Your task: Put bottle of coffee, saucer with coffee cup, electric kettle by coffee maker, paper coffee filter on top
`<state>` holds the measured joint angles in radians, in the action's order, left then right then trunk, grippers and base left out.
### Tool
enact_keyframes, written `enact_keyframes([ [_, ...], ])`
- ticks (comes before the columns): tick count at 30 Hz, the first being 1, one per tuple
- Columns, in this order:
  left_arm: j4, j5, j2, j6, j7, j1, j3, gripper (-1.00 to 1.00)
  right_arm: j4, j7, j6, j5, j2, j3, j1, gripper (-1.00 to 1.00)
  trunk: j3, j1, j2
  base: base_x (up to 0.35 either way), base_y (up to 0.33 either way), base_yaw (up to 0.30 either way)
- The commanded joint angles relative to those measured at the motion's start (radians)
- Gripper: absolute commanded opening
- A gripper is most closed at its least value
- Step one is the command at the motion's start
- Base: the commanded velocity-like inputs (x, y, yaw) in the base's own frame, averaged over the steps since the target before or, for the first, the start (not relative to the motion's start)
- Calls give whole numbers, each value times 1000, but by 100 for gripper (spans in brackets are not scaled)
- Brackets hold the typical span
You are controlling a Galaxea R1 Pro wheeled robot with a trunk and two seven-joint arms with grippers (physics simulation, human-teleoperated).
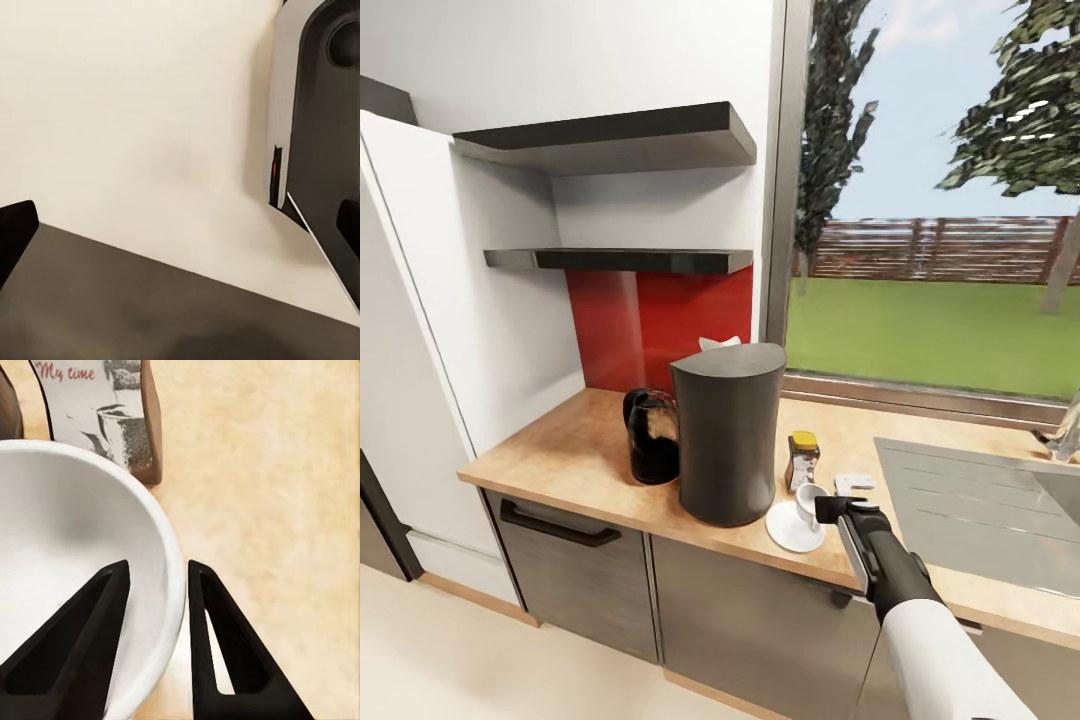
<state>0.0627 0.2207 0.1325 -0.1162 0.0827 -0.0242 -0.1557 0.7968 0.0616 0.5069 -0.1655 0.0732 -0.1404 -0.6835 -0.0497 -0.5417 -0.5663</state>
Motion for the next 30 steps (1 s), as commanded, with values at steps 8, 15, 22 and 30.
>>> enact_keyframes([
  [8,2,8,3,0,0,0,-13,100,-2,7,5,-8,2,-2,-1,-100,-2,0,-2,1,0,0],
  [15,2,8,3,2,0,0,-14,100,-22,9,5,-7,3,-2,-1,-100,-2,0,-2,0,173,0],
  [22,2,9,0,1,0,0,-13,100,-37,9,5,-8,2,-4,-1,-100,-2,0,-2,0,69,0],
  [30,2,9,2,2,0,0,-13,100,-39,9,5,-8,2,-4,-1,-100,-2,0,-2,49,20,0],
])
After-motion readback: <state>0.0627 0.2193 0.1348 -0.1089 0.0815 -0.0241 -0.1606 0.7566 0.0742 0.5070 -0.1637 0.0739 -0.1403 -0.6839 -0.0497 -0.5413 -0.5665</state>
